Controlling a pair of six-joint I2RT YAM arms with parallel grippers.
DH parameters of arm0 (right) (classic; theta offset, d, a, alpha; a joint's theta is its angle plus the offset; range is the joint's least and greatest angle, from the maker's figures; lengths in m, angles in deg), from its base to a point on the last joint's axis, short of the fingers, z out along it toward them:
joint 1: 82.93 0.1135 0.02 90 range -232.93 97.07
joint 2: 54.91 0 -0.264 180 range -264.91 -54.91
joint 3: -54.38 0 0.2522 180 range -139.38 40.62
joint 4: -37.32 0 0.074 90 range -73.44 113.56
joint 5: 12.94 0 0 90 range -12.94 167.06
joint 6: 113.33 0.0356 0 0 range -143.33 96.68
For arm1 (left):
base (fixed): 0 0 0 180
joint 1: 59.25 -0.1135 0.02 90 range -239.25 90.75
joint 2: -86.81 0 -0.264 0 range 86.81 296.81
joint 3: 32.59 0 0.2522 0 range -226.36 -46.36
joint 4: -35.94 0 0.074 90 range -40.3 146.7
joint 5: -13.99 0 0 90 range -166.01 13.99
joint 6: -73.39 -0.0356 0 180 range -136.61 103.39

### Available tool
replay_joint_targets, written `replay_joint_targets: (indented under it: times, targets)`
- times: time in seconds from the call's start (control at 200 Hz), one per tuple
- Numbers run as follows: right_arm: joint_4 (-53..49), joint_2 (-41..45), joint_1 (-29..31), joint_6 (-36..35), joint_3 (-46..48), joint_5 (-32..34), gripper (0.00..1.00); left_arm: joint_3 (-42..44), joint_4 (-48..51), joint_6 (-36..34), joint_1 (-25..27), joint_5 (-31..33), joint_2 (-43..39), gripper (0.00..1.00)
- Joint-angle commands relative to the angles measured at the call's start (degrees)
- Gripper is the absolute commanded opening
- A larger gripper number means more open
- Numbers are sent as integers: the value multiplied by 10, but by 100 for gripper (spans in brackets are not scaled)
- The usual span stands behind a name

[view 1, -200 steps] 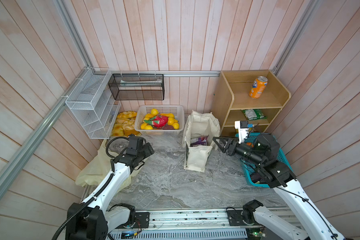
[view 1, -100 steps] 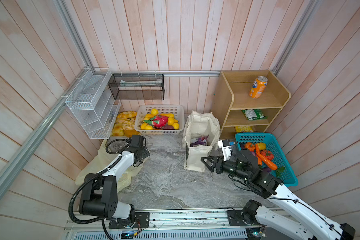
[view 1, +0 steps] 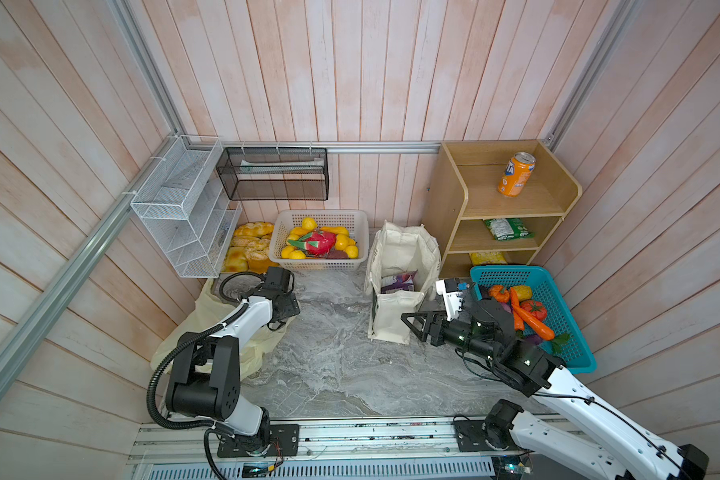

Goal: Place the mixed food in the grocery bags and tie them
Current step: 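Grasp the yellow bag's handle with the left gripper and lift it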

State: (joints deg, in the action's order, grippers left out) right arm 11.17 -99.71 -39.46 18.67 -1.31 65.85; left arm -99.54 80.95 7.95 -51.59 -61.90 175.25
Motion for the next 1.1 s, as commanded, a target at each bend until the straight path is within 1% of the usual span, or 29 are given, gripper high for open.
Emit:
replay_joint_targets:
  times: [0.0,0.245,0.315,0.345,0.37,0.425,0.495,0.54,0.575,0.61,0.765,0.865,0.99,1.095]
  targets:
    - [7,-4,3,-8,-3,11,68,-11,14,-20,4,23,6,88]
    - [-1,-5,3,-11,-14,15,68,-19,17,-29,7,34,41,85]
    - [-4,-5,4,-11,-18,15,68,-21,15,-32,8,32,54,80]
    - [-5,-4,3,-11,-19,14,68,-23,14,-34,9,30,59,76]
    - [-6,-3,4,-12,-20,13,68,-24,13,-35,9,26,62,71]
    - [-8,-1,4,-13,-22,10,68,-27,14,-38,10,15,64,55]
    - [-8,-1,3,-15,-24,4,68,-32,15,-37,17,1,55,28]
    - [-6,-2,3,-15,-23,-2,68,-36,17,-34,25,-11,41,14]
    - [-3,-4,4,-15,-22,-5,68,-41,19,-29,32,-23,26,6]
    - [-2,-6,4,-15,-21,-9,68,-47,22,-24,44,-38,11,0]
    - [8,-27,4,-20,-29,-25,68,-75,23,10,100,-111,-71,0]
    - [19,-46,4,-24,-40,-35,68,-79,11,32,130,-146,-119,0]
    - [37,-79,7,-25,-54,-51,68,-66,-11,52,151,-178,-177,0]
    - [57,-108,16,-22,-64,-56,68,-48,-24,67,155,-191,-222,0]
